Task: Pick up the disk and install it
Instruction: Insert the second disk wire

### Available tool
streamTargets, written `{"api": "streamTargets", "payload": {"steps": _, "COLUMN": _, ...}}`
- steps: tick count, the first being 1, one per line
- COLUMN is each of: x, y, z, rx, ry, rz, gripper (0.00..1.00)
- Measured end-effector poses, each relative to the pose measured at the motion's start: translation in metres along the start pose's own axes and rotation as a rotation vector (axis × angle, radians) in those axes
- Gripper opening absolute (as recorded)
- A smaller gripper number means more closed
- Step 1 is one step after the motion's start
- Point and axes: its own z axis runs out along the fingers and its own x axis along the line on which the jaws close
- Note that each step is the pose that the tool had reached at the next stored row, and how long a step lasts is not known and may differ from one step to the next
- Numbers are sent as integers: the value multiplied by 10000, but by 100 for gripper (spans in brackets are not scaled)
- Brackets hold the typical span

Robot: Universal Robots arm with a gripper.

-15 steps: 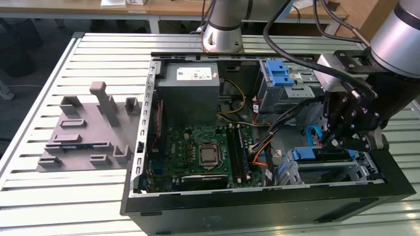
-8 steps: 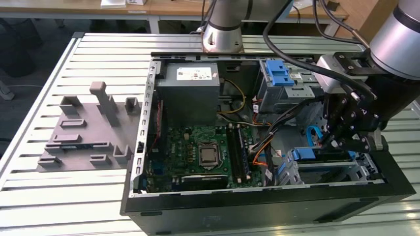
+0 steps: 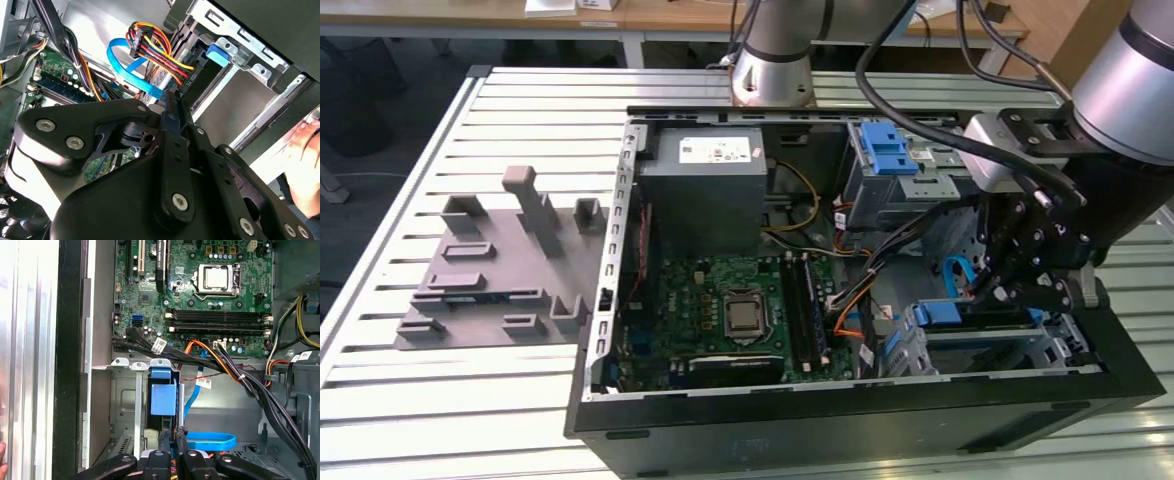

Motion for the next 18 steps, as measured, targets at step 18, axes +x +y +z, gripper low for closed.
{"api": "streamTargets", "payload": {"steps": 18, "x": 23, "y": -18, "z": 8, "rx": 1, "ry": -32, "rz": -4, "gripper": 16}}
